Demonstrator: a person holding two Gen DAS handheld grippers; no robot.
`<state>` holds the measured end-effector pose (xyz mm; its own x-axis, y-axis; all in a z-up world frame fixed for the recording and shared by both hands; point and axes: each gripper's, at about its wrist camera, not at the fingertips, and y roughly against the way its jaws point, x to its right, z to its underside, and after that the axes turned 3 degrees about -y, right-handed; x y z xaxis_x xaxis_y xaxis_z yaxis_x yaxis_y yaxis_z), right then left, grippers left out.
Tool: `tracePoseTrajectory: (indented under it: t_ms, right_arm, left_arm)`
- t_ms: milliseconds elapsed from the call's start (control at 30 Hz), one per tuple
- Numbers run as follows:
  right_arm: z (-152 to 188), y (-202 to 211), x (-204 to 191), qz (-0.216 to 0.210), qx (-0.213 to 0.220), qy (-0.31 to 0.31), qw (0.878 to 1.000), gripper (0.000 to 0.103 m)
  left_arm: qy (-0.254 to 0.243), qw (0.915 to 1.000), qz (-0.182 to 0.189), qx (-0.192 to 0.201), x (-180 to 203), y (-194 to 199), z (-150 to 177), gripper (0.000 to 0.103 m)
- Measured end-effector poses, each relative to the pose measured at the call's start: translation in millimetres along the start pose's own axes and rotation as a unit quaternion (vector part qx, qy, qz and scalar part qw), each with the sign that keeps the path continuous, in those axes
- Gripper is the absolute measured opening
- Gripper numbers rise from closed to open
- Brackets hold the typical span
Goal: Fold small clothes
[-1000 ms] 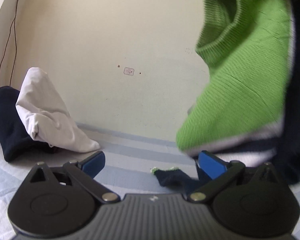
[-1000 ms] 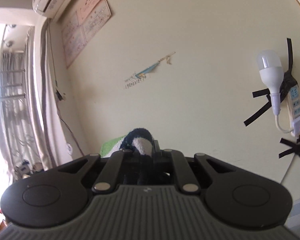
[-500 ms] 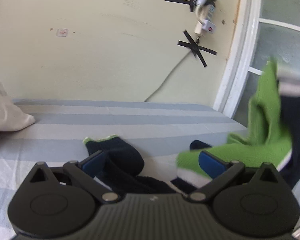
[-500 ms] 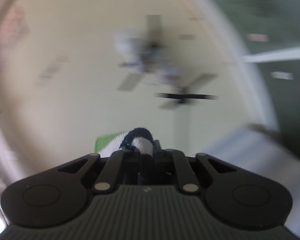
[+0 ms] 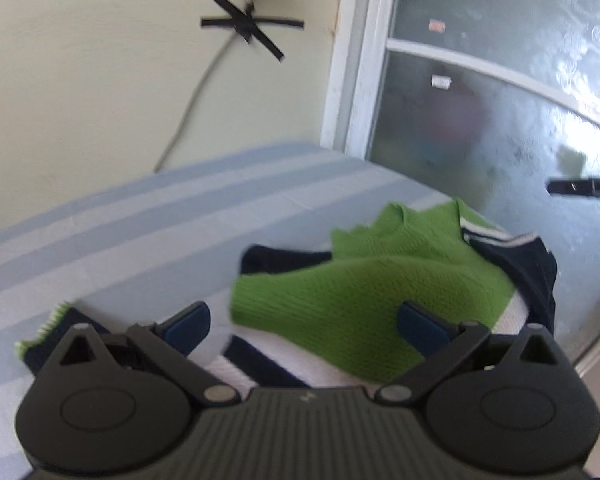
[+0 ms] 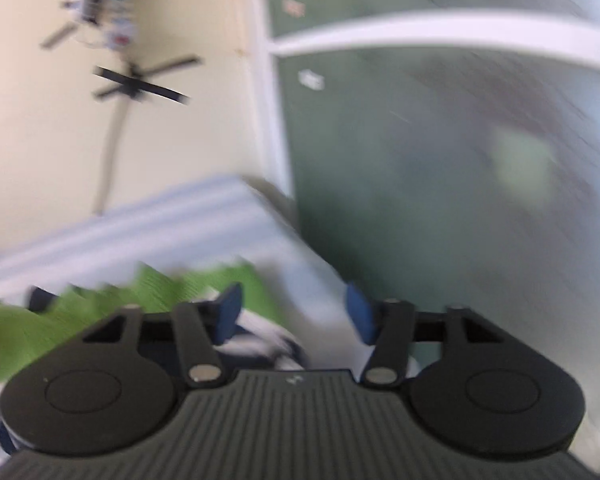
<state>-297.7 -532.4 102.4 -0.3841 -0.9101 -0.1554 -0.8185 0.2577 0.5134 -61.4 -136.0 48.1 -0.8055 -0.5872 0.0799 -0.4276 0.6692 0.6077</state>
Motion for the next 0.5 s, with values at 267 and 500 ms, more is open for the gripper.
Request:
tracePoseTrajectory:
  t_ms: [267, 500]
  right_arm:
    - [-15, -144, -75, -0.069, -0.092, 0.096, 0.989, 0.086]
    - [-1, -188, -101, -0.132, -0.138, 0.12, 0.974, 0.031]
  left_arm:
    - [0.033, 0.9983, 0.031, -0.035, 3, -4, 3, 0.034]
    - [0.051, 0.9975, 0.035, 0.036, 1, 47, 3, 0.01]
